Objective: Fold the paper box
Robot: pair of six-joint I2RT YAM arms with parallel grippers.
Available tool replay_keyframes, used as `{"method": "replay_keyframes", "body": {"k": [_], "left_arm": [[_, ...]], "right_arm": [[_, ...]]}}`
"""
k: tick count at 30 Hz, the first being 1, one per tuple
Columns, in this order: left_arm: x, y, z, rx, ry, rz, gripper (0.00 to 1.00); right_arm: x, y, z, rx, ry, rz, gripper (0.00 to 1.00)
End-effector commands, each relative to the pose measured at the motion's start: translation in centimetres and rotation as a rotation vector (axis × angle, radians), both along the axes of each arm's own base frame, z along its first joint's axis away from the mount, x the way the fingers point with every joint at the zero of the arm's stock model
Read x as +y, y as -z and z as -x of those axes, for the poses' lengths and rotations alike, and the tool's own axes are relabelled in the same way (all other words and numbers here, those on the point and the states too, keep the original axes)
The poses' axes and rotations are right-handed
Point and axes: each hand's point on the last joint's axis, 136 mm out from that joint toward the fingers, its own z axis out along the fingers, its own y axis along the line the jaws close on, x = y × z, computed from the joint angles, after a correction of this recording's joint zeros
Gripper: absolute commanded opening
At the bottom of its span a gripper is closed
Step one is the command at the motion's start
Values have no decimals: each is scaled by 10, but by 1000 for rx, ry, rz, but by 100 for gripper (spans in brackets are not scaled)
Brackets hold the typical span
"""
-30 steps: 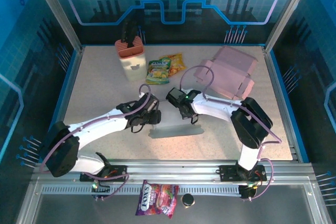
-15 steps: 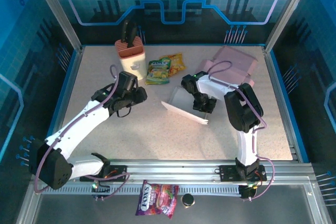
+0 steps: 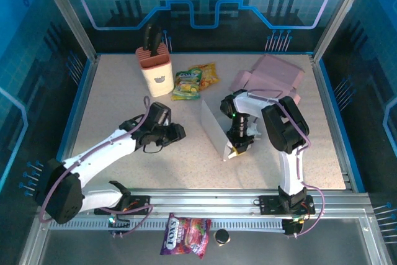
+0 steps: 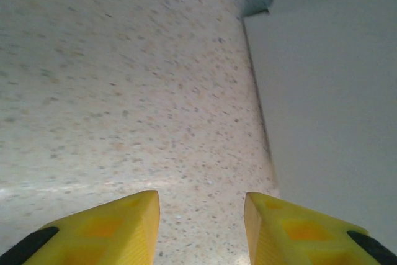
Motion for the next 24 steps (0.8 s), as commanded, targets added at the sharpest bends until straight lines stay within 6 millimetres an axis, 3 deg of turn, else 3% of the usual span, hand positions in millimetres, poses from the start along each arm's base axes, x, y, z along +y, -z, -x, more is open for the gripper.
{"method": "replay_keyframes", "body": {"k": [1,6,9,12,14,16,18,24], "left_arm": [[-21,1,-2,-4,28,66,41],[-24,-2,-6,-24,51,57,41],[-25,-4,-11,-38,57,51,41],[-27,-11,-18,-69,61,49,41],[-27,-23,-23,-117,60,46,41],[-27,-42,-29,-201,71,64,42],[-27,-60,-32,-285,82,82,43],[-21,-89,-27,-396,106,104,43]], "right_arm": [[12,-10,15,23,138,-26,12],[9,-38,12,-110,123,-80,54],[4,-60,3,-242,82,-119,68],[-7,-86,-15,-400,-50,-141,70],[-13,-108,-38,-552,-221,-153,70],[-8,-138,-67,-741,-474,-201,67],[3,-164,-80,-873,-716,-244,66],[38,-204,-74,-1066,-1082,-457,68]]}}
